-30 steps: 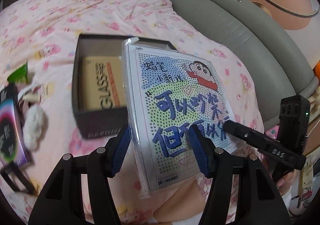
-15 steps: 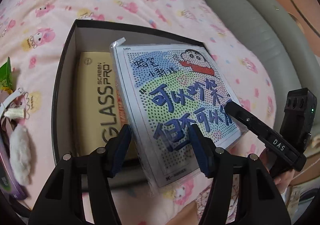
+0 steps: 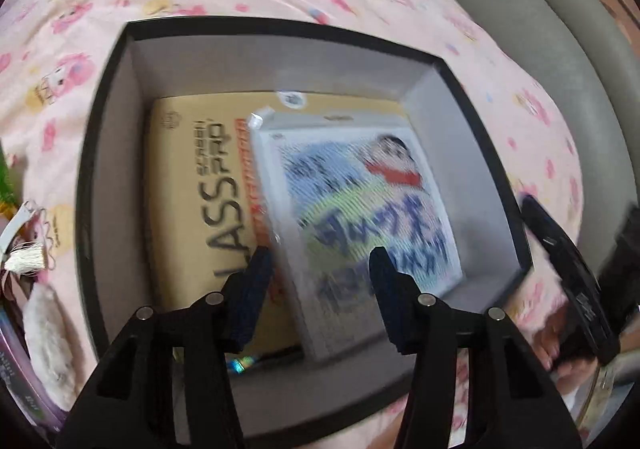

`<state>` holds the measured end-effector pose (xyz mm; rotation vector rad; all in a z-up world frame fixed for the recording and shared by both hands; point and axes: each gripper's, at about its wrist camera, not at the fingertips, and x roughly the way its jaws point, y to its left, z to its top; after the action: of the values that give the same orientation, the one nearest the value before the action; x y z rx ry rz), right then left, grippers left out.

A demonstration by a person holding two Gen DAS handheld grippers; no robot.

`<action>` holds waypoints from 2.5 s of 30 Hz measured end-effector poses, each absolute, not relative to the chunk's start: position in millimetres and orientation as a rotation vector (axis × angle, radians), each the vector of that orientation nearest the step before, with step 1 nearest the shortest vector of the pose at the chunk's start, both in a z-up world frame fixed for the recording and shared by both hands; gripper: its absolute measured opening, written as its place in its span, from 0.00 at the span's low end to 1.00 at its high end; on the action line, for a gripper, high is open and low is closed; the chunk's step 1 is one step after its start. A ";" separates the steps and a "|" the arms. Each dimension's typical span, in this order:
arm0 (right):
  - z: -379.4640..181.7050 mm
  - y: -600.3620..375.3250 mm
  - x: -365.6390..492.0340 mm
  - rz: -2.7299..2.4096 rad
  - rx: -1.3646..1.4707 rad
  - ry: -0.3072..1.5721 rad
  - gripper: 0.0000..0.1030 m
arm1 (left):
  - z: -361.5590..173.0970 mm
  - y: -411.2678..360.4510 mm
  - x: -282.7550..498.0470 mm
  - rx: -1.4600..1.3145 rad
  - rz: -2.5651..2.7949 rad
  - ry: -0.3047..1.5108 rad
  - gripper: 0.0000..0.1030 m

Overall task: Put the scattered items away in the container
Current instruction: 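Carry the Shin-chan bead-art kit in the left tool and drop it into the black box, then move the left tool to the black Smart Devil box and grasp it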

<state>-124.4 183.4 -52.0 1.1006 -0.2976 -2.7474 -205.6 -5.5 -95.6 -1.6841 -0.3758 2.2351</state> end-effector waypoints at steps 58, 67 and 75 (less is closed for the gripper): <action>39.2 76.3 13.6 -2.723 0.966 -0.190 0.53 | 49.1 -15.8 22.4 -0.968 2.667 -0.108 0.94; 28.0 -3.6 16.2 -2.607 0.994 -0.076 0.53 | 31.4 -92.2 43.2 -1.031 2.700 -0.232 0.94; 7.3 -92.5 -24.4 -2.415 1.023 0.065 0.53 | 16.3 -196.5 35.2 -1.179 2.934 -0.396 0.92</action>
<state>-24.4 -92.5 7.3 1.0225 0.0655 -2.4152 35.2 -196.5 16.3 -1.1789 -0.3963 2.9341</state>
